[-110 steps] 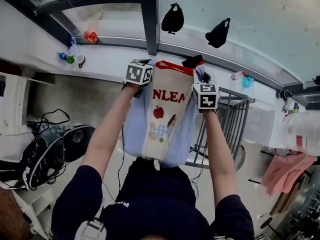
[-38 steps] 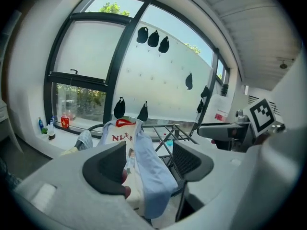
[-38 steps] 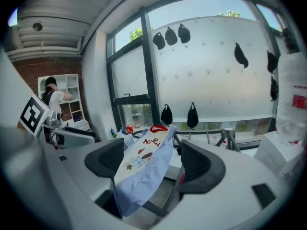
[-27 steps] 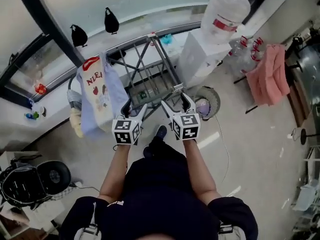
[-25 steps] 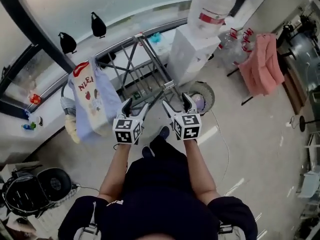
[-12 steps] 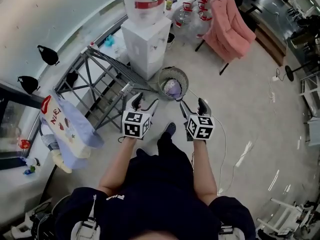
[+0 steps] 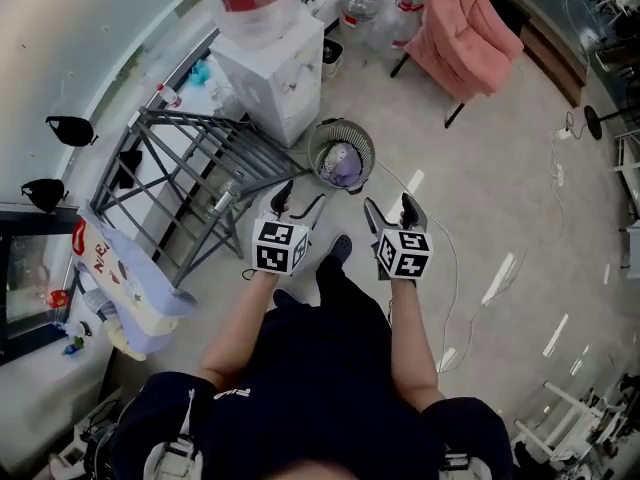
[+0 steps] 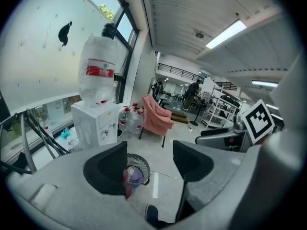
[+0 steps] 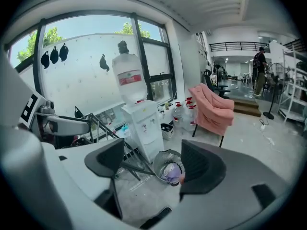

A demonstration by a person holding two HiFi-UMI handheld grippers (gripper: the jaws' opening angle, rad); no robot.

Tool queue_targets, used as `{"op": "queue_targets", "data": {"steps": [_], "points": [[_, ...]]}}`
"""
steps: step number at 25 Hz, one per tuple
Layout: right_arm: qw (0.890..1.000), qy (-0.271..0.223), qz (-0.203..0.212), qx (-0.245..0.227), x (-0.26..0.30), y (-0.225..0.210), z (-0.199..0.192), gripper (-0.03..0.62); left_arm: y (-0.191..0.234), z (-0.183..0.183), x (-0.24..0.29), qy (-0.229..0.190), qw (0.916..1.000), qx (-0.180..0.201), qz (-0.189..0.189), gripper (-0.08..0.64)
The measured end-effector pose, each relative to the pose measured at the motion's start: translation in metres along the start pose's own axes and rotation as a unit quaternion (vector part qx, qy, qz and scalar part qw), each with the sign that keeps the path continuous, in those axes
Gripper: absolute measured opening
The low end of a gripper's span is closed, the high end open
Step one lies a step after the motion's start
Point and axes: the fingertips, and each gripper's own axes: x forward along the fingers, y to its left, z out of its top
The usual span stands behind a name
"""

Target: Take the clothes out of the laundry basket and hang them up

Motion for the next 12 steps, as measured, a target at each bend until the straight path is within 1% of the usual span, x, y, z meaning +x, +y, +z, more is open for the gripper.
{"op": "queue_targets", "data": {"steps": [5, 8, 12], "points": [[0.999, 0.032, 0.032, -0.001, 0.052, -0.021, -0.003, 0.367, 0.013, -0.011, 0.058, 0.049, 0.9985, -0.02, 0.015, 0.302], [0.997, 0.051, 0.048, -0.012, 0.082, -0.038, -0.002, 0.367, 0.013, -0.012, 0.087, 0.063, 0.9971, -0.035, 0.023, 0.302], [0.995, 0.072, 0.062, -0.016, 0.124, -0.051, -0.007, 0.367, 0.022, -0.018, 0.122, 0.082, 0.9953, -0.047, 0.019, 0.302]]}}
